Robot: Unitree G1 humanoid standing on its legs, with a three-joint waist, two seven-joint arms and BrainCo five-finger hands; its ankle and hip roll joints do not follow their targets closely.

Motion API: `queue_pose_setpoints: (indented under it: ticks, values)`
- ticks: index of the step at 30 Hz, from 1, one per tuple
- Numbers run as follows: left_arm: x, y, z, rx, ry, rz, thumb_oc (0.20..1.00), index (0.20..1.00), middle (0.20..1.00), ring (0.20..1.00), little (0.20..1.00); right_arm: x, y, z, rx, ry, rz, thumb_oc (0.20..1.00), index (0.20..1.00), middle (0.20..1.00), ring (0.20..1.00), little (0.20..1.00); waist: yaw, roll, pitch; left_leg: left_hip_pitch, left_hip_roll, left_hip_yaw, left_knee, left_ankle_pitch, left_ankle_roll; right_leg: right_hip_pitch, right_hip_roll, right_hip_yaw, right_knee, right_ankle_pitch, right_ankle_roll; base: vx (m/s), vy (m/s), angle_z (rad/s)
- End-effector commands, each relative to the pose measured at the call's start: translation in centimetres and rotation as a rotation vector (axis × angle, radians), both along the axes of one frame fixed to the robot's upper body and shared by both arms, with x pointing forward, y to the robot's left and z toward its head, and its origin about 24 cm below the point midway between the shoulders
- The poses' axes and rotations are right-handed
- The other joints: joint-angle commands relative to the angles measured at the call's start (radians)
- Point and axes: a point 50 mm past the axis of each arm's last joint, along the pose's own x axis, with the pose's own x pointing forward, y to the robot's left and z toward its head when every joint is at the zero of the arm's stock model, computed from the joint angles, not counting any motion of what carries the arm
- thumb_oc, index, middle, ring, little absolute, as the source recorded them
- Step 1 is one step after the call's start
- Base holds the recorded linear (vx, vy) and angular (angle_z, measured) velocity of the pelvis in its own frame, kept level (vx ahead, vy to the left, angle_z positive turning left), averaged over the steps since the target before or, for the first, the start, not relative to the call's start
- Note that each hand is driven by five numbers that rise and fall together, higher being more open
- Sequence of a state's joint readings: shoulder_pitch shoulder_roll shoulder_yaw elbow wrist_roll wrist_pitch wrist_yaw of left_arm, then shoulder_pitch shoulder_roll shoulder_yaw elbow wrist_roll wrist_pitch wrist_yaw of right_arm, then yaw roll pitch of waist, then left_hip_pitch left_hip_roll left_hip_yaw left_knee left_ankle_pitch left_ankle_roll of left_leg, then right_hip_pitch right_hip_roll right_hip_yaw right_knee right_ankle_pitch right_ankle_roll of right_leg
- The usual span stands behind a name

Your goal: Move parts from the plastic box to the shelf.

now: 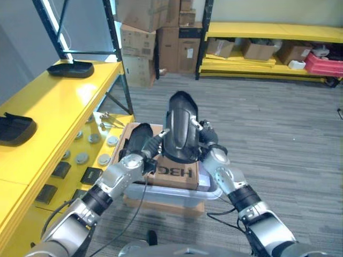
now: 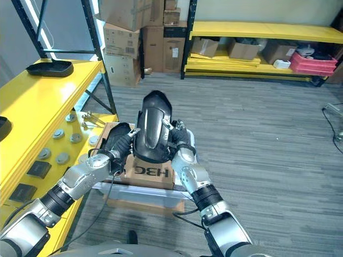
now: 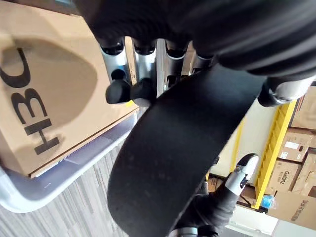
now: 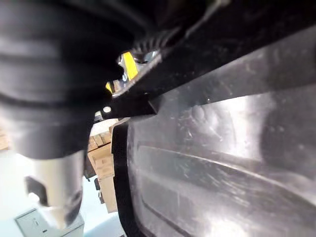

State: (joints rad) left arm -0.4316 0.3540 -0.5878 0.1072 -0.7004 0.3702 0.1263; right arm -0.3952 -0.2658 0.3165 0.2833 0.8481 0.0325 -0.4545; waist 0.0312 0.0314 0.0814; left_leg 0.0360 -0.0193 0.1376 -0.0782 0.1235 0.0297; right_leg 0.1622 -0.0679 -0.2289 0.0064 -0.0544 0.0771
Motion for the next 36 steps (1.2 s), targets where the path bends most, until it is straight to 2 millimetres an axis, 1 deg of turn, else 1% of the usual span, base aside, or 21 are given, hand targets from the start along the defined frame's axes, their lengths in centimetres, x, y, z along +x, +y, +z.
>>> queue_pose_setpoints:
  ticks: [1, 3, 4, 8, 12, 18, 19, 20, 21, 23, 24, 25, 27, 28, 29, 30, 31, 32, 33, 35, 36]
  values:
    - [0.9, -3.2, 7.2, -0.258, -0.303, -0.068, 0.2, 0.2, 0.2, 0.2, 0.2, 0.4, 1.5, 3.3, 0.177, -0.172, 0.051, 1.0, 1.0, 1.0, 1.0, 1.0, 0.007, -0.026, -0.014, 0.064, 0.006, -0.04, 0.002, -0.111, -0.01, -0.083, -0.068, 0.004, -0.079, 0.167, 0.096, -0.01, 0.0, -0.03]
    - [1.0, -2.2, 6.9, -0.23, -0.317, -0.037, 0.2, 0.2, 0.2, 0.2, 0.2, -0.1, 0.0, 4.1, 0.224, -0.219, 0.031, 1.0, 1.0, 1.0, 1.0, 1.0, -0.007, -0.028, -0.013, 0.064, 0.007, -0.032, 0.001, -0.111, -0.009, -0.087, -0.067, 0.009, -0.079, 0.168, 0.098, -0.02, 0.002, -0.05]
    - [1.0, -2.1, 6.8, -0.227, -0.318, -0.035, 0.2, 0.2, 0.2, 0.2, 0.2, -0.2, -0.3, 4.2, 0.227, -0.226, 0.027, 1.0, 1.0, 1.0, 1.0, 1.0, -0.009, -0.028, -0.013, 0.064, 0.007, -0.03, 0.001, -0.111, -0.009, -0.088, -0.067, 0.009, -0.079, 0.168, 0.098, -0.01, 0.002, -0.11]
    - [1.1, -0.4, 6.5, -0.188, -0.346, 0.018, 0.2, 0.2, 0.2, 0.2, 0.2, -1.4, -2.8, 4.8, 0.273, -0.274, -0.001, 1.0, 1.0, 1.0, 1.0, 1.0, -0.033, -0.032, -0.01, 0.064, 0.01, -0.013, 0.001, -0.112, -0.006, -0.096, -0.066, 0.018, -0.079, 0.17, 0.103, -0.02, 0.003, -0.18]
    - [1.2, 1.6, 6.0, -0.18, -0.359, 0.1, 0.2, 0.2, 0.2, 0.2, 0.2, -2.8, -5.0, 3.4, 0.236, -0.237, -0.004, 1.0, 1.0, 1.0, 1.0, 1.0, -0.053, -0.038, -0.01, 0.064, 0.011, 0.005, 0.0, -0.114, -0.003, -0.104, -0.065, 0.026, -0.08, 0.172, 0.107, -0.03, -0.008, -0.13]
    - [0.8, 4.0, 4.8, -0.185, -0.338, 0.172, 0.2, 0.2, 0.2, 0.2, 0.2, -5.3, -6.5, -0.9, 0.238, -0.053, -0.03, 1.0, 1.0, 1.0, 1.0, 1.0, -0.075, -0.046, -0.004, 0.059, 0.014, 0.024, 0.0, -0.114, 0.0, -0.12, -0.065, 0.034, -0.075, 0.174, 0.108, -0.04, -0.011, -0.07]
    - [0.6, 4.6, 4.5, -0.189, -0.332, 0.198, 0.2, 0.2, 0.2, 0.2, 0.2, -6.0, -6.5, -2.4, 0.254, 0.005, -0.024, 1.0, 1.0, 1.0, 1.0, 1.0, -0.078, -0.047, -0.002, 0.058, 0.014, 0.026, -0.001, -0.113, 0.0, -0.122, -0.065, 0.035, -0.074, 0.175, 0.108, -0.06, -0.011, -0.05]
    - [0.5, 5.0, 4.3, -0.194, -0.329, 0.215, 0.2, 0.2, 0.2, 0.2, 0.2, -6.5, -6.4, -3.3, 0.254, 0.047, -0.03, 1.0, 1.0, 1.0, 1.0, 1.0, -0.079, -0.048, -0.001, 0.057, 0.013, 0.025, -0.002, -0.112, 0.001, -0.125, -0.064, 0.037, -0.074, 0.175, 0.108, -0.05, -0.007, -0.07]
    - [0.5, 5.1, 4.2, -0.196, -0.328, 0.219, 0.2, 0.2, 0.2, 0.2, 0.2, -6.6, -6.4, -3.5, 0.247, 0.058, -0.032, 1.0, 1.0, 1.0, 1.0, 1.0, -0.08, -0.048, -0.001, 0.056, 0.013, 0.024, -0.002, -0.112, 0.001, -0.126, -0.064, 0.038, -0.073, 0.175, 0.108, -0.03, -0.005, -0.12]
    - [0.3, 5.8, 4.0, -0.201, -0.337, 0.251, 0.2, 0.2, 0.2, 0.2, 0.2, -7.3, -6.2, -5.0, 0.24, 0.12, -0.021, 1.0, 1.0, 1.0, 1.0, 1.0, -0.077, -0.048, 0.001, 0.054, 0.01, 0.019, -0.003, -0.11, 0.003, -0.129, -0.066, 0.04, -0.071, 0.176, 0.108, -0.03, -0.01, -0.14]
    - [0.1, 6.6, 4.1, -0.196, -0.367, 0.284, 0.2, 0.2, 0.2, 0.2, 0.2, -8.0, -5.9, -6.3, 0.232, 0.174, -0.018, 1.0, 1.0, 1.0, 1.0, 1.0, -0.072, -0.048, 0.002, 0.051, 0.007, 0.014, -0.005, -0.109, 0.006, -0.135, -0.069, 0.04, -0.064, 0.175, 0.11, -0.03, -0.016, -0.08]
    - [0.1, 6.7, 4.1, -0.194, -0.371, 0.29, 0.2, 0.2, 0.2, 0.2, 0.2, -8.2, -5.9, -6.5, 0.224, 0.181, -0.017, 1.0, 1.0, 1.0, 1.0, 1.0, -0.071, -0.048, 0.002, 0.05, 0.006, 0.013, -0.005, -0.11, 0.007, -0.137, -0.069, 0.039, -0.061, 0.174, 0.11, -0.04, -0.035, -0.07]
    - [-0.1, 8.0, 4.8, -0.177, -0.452, 0.352, 0.2, 0.2, 0.2, 0.2, 0.2, -9.2, -5.4, -8.0, 0.216, 0.255, 0.015, 1.0, 1.0, 1.0, 1.0, 1.0, -0.063, -0.045, 0.004, 0.039, -0.002, -0.008, -0.009, -0.105, 0.015, -0.148, -0.068, 0.049, -0.033, 0.158, 0.109, -0.03, -0.039, -0.03]
    - [-0.1, 8.1, 4.9, -0.176, -0.458, 0.354, 0.2, 0.2, 0.2, 0.2, 0.2, -9.2, -5.4, -8.2, 0.214, 0.259, 0.013, 1.0, 1.0, 1.0, 1.0, 1.0, -0.063, -0.045, 0.004, 0.037, -0.002, -0.012, -0.009, -0.105, 0.016, -0.15, -0.066, 0.053, -0.028, 0.154, 0.108, -0.07, -0.06, 0.03]
    - [-0.2, 9.2, 5.9, -0.184, -0.548, 0.371, 0.2, 0.2, 0.2, 0.2, 0.2, -10.9, -6.1, -9.9, 0.174, 0.317, -0.018, 1.0, 1.0, 1.0, 1.0, 1.0, -0.075, -0.038, 0.001, 0.004, -0.017, -0.101, -0.009, -0.092, 0.027, -0.181, -0.005, 0.138, 0.041, 0.103, 0.075, -0.07, -0.059, 0.26]
    - [-0.3, 9.4, 6.0, -0.185, -0.565, 0.379, 0.2, 0.2, 0.2, 0.2, 0.2, -11.3, -6.1, -10.3, 0.171, 0.34, -0.02, 1.0, 1.0, 1.0, 1.0, 1.0, -0.08, -0.037, 0.0, -0.002, -0.021, -0.121, -0.009, -0.09, 0.028, -0.186, 0.008, 0.153, 0.052, 0.094, 0.069, -0.14, -0.143, 1.14]
    - [-1.1, 10.4, 7.1, -0.196, -0.647, 0.396, 0.2, 0.2, 0.2, 0.2, 0.2, -12.9, -7.5, -11.5, 0.033, 0.402, -0.029, 1.0, 1.0, 1.0, 1.0, 1.0, -0.07, -0.041, 0.006, -0.023, -0.031, -0.188, -0.008, -0.072, 0.018, -0.192, 0.046, 0.175, 0.053, 0.083, 0.047, -0.1, -0.124, 2.04]
    - [-1.4, 10.8, 7.3, -0.195, -0.669, 0.411, 0.2, 0.2, 0.2, 0.2, 0.2, -13.3, -7.7, -11.8, -0.006, 0.428, -0.018, 1.0, 1.0, 1.0, 1.0, 1.0, -0.067, -0.042, 0.008, -0.028, -0.031, -0.2, -0.009, -0.068, 0.014, -0.191, 0.051, 0.171, 0.051, 0.081, 0.043, -0.17, -0.166, 2.87]
    - [-2.4, 11.9, 7.9, -0.216, -0.708, 0.448, 0.2, 0.2, 0.2, 0.2, 0.2, -14.5, -8.4, -12.8, -0.136, 0.497, 0.004, 1.0, 1.0, 1.0, 1.0, 1.0, -0.044, -0.046, 0.017, -0.04, -0.031, -0.228, -0.009, -0.058, 0.002, -0.184, 0.059, 0.157, 0.037, 0.081, 0.034, -0.15, -0.11, 2.54]
    - [-3.5, 13.4, 8.6, -0.218, -0.768, 0.516, 0.2, 0.2, 0.2, 0.2, 0.2, -15.9, -9.6, -14.2, -0.339, 0.591, 0.073, 1.0, 1.0, 1.0, 1.0, 1.0, -0.015, -0.047, 0.028, -0.055, -0.025, -0.25, -0.009, -0.042, -0.018, -0.171, 0.065, 0.135, 0.014, 0.084, 0.028, -0.15, -0.1, 1.67]
    - [-4.3, 14.7, 9.2, -0.203, -0.816, 0.57, 0.2, 0.2, 0.2, 0.2, 0.2, -17.9, -10.5, -16.1, -0.478, 0.707, 0.142, 1.0, 1.0, 1.0, 1.0, 1.0, 0.011, -0.046, 0.039, -0.073, -0.012, -0.248, -0.007, -0.026, -0.04, -0.156, 0.065, 0.111, -0.006, 0.087, 0.025, -0.12, -0.063, 0.9]
